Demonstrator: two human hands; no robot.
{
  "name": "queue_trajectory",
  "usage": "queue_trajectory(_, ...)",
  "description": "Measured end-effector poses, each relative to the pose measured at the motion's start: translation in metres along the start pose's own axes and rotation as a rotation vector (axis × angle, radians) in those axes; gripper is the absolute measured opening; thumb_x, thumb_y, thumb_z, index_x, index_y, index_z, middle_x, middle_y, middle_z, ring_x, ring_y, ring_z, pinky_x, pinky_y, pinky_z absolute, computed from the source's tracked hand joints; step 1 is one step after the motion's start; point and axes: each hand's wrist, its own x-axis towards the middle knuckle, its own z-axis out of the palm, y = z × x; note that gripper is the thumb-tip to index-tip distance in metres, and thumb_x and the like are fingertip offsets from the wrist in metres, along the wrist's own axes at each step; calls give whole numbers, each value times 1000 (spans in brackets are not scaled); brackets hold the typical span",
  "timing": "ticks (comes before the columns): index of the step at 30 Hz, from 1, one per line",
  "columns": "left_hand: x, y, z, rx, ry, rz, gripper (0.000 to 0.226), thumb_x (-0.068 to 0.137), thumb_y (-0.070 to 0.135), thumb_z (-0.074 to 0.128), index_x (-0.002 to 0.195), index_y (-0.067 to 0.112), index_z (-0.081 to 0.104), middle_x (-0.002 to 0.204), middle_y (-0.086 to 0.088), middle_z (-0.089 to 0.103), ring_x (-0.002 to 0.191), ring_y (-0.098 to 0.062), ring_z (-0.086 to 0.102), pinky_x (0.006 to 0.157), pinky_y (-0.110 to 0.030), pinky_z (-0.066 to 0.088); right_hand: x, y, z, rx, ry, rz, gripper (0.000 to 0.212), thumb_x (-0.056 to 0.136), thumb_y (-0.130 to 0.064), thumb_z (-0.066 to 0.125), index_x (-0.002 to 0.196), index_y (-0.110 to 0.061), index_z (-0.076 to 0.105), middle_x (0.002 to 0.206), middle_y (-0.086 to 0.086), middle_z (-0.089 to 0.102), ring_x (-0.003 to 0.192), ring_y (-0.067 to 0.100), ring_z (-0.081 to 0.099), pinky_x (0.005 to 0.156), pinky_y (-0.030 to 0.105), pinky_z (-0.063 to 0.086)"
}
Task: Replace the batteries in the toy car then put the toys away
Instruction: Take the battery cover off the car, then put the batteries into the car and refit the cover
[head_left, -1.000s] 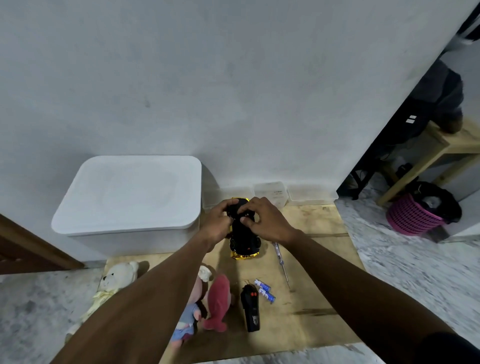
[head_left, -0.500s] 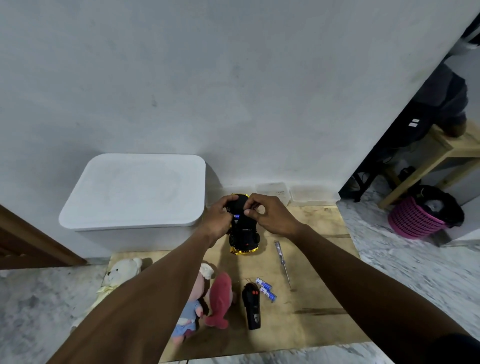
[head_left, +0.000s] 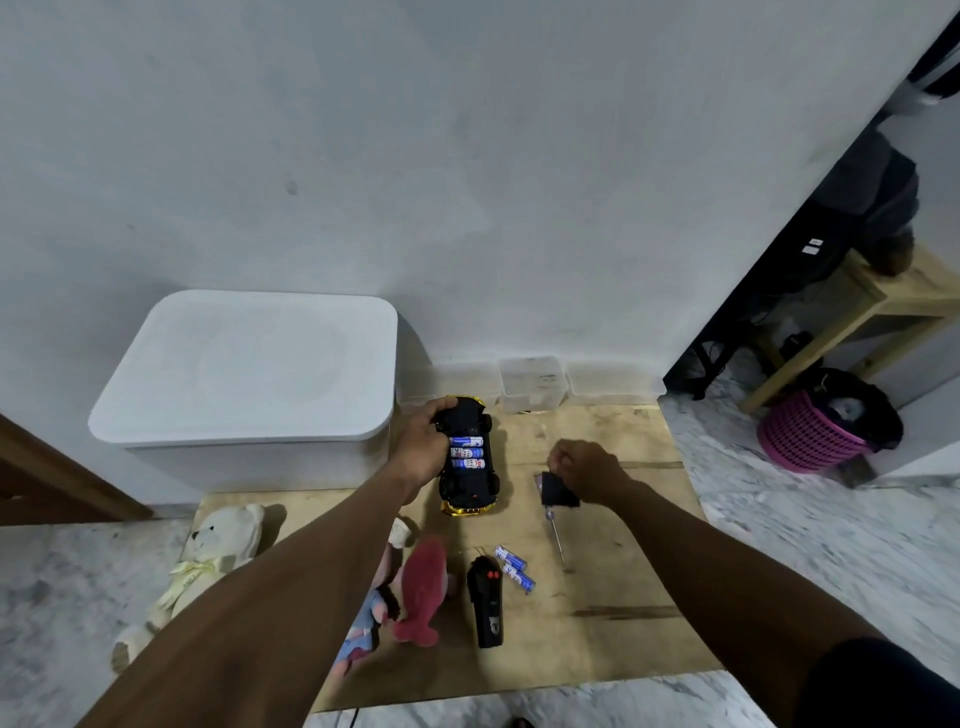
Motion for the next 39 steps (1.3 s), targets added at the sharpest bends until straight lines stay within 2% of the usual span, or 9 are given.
queue_trajectory(4, 3, -10, 3, -5, -11, -31, 54, 93, -13, 35, 130, 21, 56, 101, 5, 66, 78, -7, 64, 56, -25, 54, -2, 31, 28, -296, -107, 135, 26, 102, -19, 41, 120, -13, 59, 128, 7, 59, 123, 26, 52, 106, 50, 37)
queue_trajectory(7, 6, -20, 4, 8, -2, -50, 56, 92, -15, 35, 130, 19, 57, 106, -1, 64, 81, -10, 62, 61, -28, 53, -1, 41, 40, -392, -93, 92, 21, 99, -21, 46, 113, -20, 62, 126, 2, 60, 123, 22, 51, 103, 47, 36)
queue_trajectory(14, 11, -27, 4, 35, -13, -60, 59, 89, -17, 35, 125, 24, 58, 102, 12, 60, 83, -9, 59, 65, -30, 55, 2, 39, 46, -349, -7, 132, 20, 95, -19, 51, 107, -23, 67, 124, 4, 56, 119, 24, 52, 97, 44, 43)
queue_trajectory(17, 10, -22, 4, 23, -22, -62, 58, 89, -15, 35, 121, 28, 59, 103, 12, 61, 84, -8, 61, 58, -27, 54, 1, 32, 43, -178, 166, 75, 15, 93, -15, 57, 102, -21, 67, 118, 5, 59, 112, 24, 56, 94, 41, 46)
queue_trajectory(21, 7, -14, 5, 15, -25, -48, 59, 90, -15, 34, 124, 26, 58, 105, 9, 62, 84, -9, 62, 58, -28, 55, 1, -2, 31, 126, 344, -197, 10, 91, -6, 66, 100, -5, 69, 101, 13, 66, 94, 30, 65, 81, 42, 53)
queue_trajectory(25, 6, -4, 8, -11, -22, -13, 59, 90, -15, 38, 128, 26, 57, 113, 0, 63, 88, -16, 64, 74, -42, 59, -3, -48, 23, 307, 327, -283, 10, 92, -12, 67, 101, -15, 70, 97, -3, 67, 82, 7, 61, 74, 27, 49)
queue_trajectory(28, 4, 5, 11, 1, 3, 54, 59, 87, -13, 41, 127, 26, 59, 121, -5, 64, 101, -25, 65, 86, -54, 58, -5, -71, 22, 298, 264, -244, 15, 92, -24, 66, 107, -21, 70, 105, -3, 65, 89, 9, 61, 79, 29, 52)
queue_trajectory(31, 3, 12, 14, 3, 40, 103, 62, 85, -13, 39, 126, 29, 59, 128, -6, 61, 110, -28, 63, 92, -53, 56, -8, -85, 19, 261, 306, -181, 22, 92, -27, 67, 113, -22, 70, 113, -1, 65, 96, 14, 63, 85, 34, 55)
queue_trajectory(39, -2, 14, 19, 25, 71, 197, 64, 86, -13, 47, 128, 34, 57, 133, -7, 55, 119, -29, 58, 96, -51, 54, -9, -105, 19, 462, 378, 18, 24, 90, -21, 69, 114, -18, 72, 111, -1, 62, 100, 13, 61, 83, 19, 44)
